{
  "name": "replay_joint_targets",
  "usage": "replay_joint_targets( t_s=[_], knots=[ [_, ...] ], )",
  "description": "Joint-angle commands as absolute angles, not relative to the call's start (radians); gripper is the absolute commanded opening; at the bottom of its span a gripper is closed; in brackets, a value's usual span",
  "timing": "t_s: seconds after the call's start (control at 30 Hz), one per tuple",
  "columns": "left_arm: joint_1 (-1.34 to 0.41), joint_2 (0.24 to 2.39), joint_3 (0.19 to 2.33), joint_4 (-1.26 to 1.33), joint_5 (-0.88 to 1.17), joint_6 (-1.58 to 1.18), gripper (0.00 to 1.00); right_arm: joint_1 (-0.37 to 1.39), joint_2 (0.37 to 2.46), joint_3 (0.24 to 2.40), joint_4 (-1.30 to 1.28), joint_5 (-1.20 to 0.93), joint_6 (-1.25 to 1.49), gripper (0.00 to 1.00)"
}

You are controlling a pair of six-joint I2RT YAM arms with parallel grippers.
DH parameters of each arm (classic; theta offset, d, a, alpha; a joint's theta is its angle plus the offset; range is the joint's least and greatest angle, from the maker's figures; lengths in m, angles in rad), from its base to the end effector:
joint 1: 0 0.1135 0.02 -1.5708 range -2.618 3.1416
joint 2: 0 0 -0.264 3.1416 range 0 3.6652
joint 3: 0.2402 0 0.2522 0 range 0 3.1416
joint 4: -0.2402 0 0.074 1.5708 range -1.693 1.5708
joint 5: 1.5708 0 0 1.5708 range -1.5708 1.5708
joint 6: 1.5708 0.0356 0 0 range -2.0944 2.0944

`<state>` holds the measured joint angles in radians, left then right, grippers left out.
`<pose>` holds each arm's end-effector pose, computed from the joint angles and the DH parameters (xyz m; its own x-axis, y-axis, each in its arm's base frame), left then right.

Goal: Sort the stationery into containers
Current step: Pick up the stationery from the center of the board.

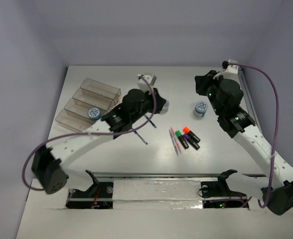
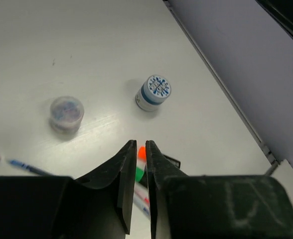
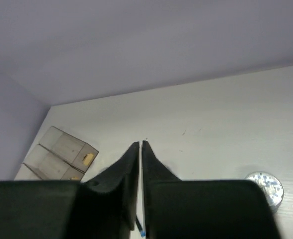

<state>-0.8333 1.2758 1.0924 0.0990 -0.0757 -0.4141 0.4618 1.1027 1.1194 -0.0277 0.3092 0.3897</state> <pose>0.2065 -0.2233 0.3712 -0.3285 -0.2351 -0.9148 0.6065 0.6900 -0.3951 0.2311 0.1029 0.4120 -0.0669 0.3710 -0.9262 -0.1369 0.9161 0.3768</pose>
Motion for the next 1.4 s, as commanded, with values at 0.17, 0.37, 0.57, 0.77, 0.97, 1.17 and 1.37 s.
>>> replay_joint_targets(
  t_s=[0.17, 0.37, 0.57, 0.77, 0.97, 1.17, 1.37],
  knots=[
    [-0.899, 1.765, 1.473, 0.175, -0.088, -0.298, 0.43, 0.436, 0.933, 1.176, -0.159, 0.419, 0.275, 0.75],
    [-0.931, 2.079, 1.841, 0.028, -0.077, -0.226, 0.64, 0.436, 0.833, 1.167, -0.155, 0.449, 0.233, 0.92],
    [-0.942, 2.299, 2.119, -0.098, -0.098, -0.193, 0.71, 0.436, 0.821, 1.158, -0.146, 0.437, 0.210, 0.98],
    [-0.951, 2.463, 2.324, -0.202, -0.106, -0.158, 0.82, 0.436, 0.824, 1.132, -0.106, 0.370, 0.204, 1.00],
    [-0.951, 2.525, 2.362, -0.207, -0.127, -0.144, 0.85, 0.436, 0.851, 1.120, -0.103, 0.338, 0.203, 1.00],
    [-0.951, 2.592, 2.422, -0.207, -0.066, -0.156, 0.84, 0.436, 0.845, 1.111, -0.089, 0.290, 0.206, 1.00],
    [-0.969, 2.605, 2.421, -0.164, -0.032, -0.166, 0.83, 0.436, 0.850, 1.101, -0.078, 0.279, 0.204, 1.00]
  ],
)
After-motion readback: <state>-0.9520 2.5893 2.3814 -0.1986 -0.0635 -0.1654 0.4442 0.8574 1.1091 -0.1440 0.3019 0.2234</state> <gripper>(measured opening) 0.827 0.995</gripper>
